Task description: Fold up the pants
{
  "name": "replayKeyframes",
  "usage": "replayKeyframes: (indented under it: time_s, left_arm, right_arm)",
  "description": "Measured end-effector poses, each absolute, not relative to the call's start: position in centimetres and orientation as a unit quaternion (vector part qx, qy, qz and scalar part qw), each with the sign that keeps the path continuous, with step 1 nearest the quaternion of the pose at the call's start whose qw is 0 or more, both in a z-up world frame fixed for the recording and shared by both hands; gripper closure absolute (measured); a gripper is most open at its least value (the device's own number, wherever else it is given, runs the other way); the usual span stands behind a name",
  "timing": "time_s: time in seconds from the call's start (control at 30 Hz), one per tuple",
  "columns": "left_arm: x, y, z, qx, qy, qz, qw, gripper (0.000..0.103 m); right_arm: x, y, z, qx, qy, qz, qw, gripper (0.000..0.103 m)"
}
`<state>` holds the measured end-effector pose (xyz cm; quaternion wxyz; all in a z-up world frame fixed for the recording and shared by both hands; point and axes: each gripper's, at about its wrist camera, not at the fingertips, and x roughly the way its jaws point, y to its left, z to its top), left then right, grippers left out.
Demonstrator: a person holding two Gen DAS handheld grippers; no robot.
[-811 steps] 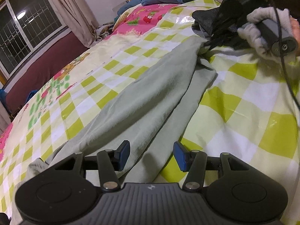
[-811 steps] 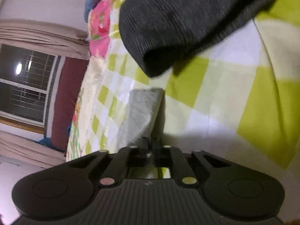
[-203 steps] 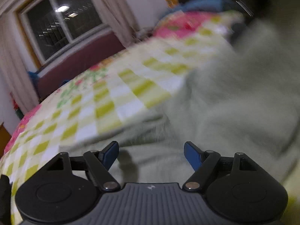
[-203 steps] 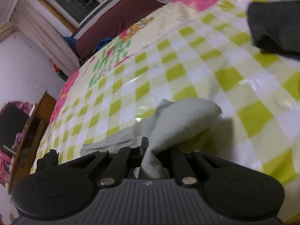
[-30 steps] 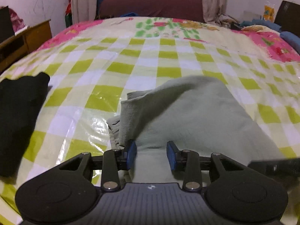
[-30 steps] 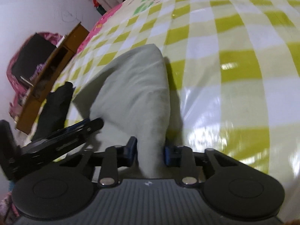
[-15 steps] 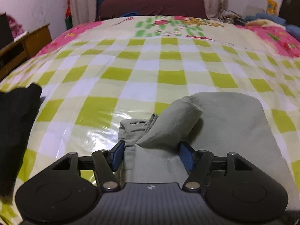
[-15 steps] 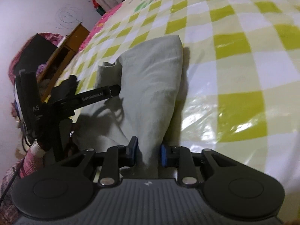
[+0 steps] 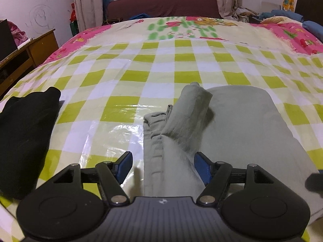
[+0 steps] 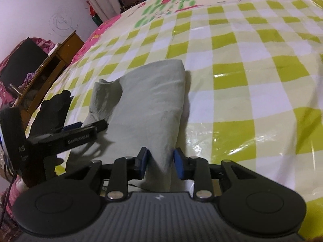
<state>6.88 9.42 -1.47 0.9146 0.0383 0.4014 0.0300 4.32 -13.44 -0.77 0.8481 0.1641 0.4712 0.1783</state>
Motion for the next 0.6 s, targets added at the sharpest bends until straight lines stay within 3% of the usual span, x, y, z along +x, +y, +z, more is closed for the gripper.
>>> replayKeyframes:
  time_s: [0.6]
  left_arm:
    - [5.0, 9.2, -2.1, 0.042, 0.4, 0.035, 0.915, 0.017]
  right_arm:
    - [3.8, -13.2, -2.7, 0.176, 0.471, 0.176, 0.846, 0.065]
